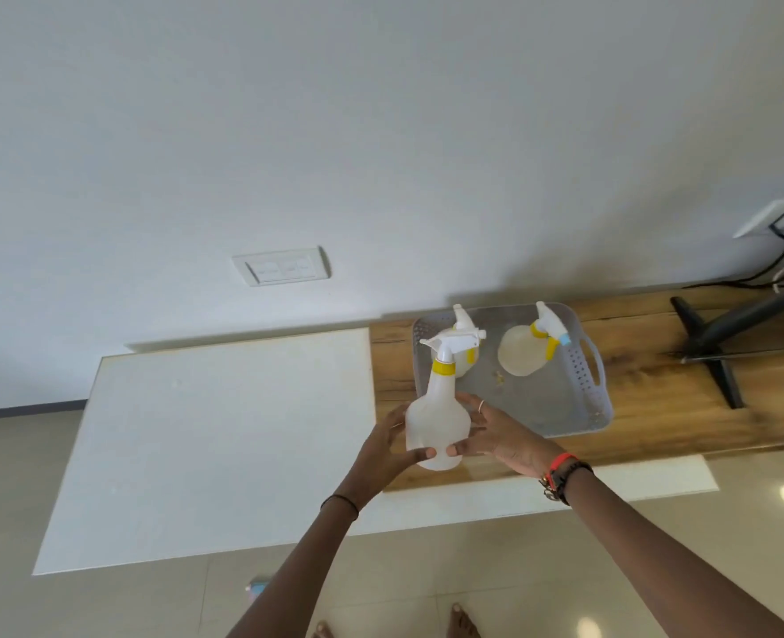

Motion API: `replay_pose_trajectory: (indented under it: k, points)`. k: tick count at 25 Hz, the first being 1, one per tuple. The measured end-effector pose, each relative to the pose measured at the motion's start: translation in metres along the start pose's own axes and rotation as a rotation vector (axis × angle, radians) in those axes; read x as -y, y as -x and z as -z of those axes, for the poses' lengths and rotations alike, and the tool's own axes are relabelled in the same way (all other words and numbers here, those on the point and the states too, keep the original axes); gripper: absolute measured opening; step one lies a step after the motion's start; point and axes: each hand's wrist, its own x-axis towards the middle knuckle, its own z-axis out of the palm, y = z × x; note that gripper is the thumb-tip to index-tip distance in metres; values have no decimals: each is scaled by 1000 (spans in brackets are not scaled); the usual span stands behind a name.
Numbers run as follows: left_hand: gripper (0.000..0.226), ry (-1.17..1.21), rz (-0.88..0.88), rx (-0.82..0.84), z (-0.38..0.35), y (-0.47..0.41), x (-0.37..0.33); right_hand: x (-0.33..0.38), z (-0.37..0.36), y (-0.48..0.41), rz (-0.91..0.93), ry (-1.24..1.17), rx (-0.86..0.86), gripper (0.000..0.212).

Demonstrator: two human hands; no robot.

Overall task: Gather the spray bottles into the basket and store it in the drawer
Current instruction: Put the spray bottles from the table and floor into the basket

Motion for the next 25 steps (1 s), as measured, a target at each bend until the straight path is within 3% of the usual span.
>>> replay_pose_trajectory:
  k: [3,9,14,25]
  points:
    - [84,-156,16,7,-34,-20,-14,-16,19,13,95,73,-180,86]
    - [91,-101,-24,74,-75,-58,-27,-45,39,9,231,82,-430,88]
    - [89,-138,27,-30,-81,-87,-22,-52,44,-6,202,12,-443,78]
    - [88,-317,22,78,-66,-133,-2,-58,50,-43,164,178,-489,76]
